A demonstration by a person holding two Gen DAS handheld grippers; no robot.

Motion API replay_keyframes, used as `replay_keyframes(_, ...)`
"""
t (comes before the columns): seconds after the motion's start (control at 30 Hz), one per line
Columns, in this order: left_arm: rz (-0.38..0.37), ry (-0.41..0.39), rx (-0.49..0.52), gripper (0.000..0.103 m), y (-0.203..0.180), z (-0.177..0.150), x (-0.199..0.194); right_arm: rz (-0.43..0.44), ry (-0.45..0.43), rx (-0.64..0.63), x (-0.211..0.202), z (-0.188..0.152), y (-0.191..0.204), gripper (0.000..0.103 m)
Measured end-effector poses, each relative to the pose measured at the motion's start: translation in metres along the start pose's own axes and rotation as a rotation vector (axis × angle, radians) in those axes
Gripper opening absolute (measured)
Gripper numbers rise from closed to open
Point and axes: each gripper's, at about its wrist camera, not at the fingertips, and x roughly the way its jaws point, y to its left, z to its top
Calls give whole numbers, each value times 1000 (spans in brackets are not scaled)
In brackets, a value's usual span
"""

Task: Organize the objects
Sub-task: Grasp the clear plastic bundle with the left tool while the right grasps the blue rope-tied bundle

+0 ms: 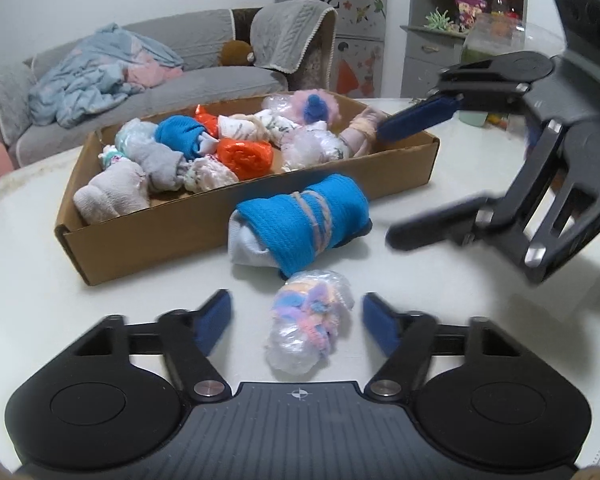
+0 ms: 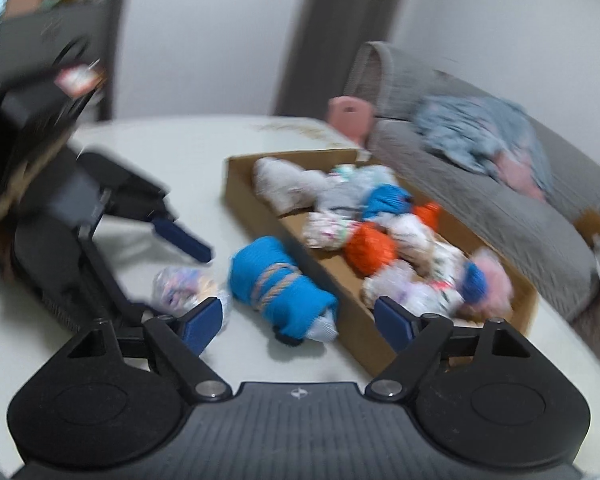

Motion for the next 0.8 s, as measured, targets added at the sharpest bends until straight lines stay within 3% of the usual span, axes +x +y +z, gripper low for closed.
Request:
replay_keyframes(0.07, 0, 8, 3, 45, 5, 1, -3, 25, 22, -83, 8, 5, 5, 76)
replay_keyframes(0.23, 14, 19, 13, 43, 17, -4, -12, 78, 78, -202, 26, 16, 8, 72)
replay_keyframes(0.3, 29, 17, -1, 46, 23, -8, -16, 101, 104, -230, 35, 20, 10, 71)
replay_keyframes(0.43, 54, 5, -39, 53, 33, -16, -23, 113, 128, -245, 42, 24, 18, 79)
replay_keyframes(0.57, 79, -13, -60, 75, 36, -22, -26, 137, 169, -245, 40, 22, 30, 78)
replay_keyframes(0.7, 79, -6, -56, 87, 37, -23, -26, 191, 172, -220, 21, 20, 40, 76)
replay_keyframes(0.77, 76, -6, -52, 87, 36, -23, -26, 184, 151, -199, 12, 22, 41, 81)
replay_keyframes(0.8, 77, -5, -51, 87, 36, -23, -25, 171, 141, -166, 12, 23, 40, 90)
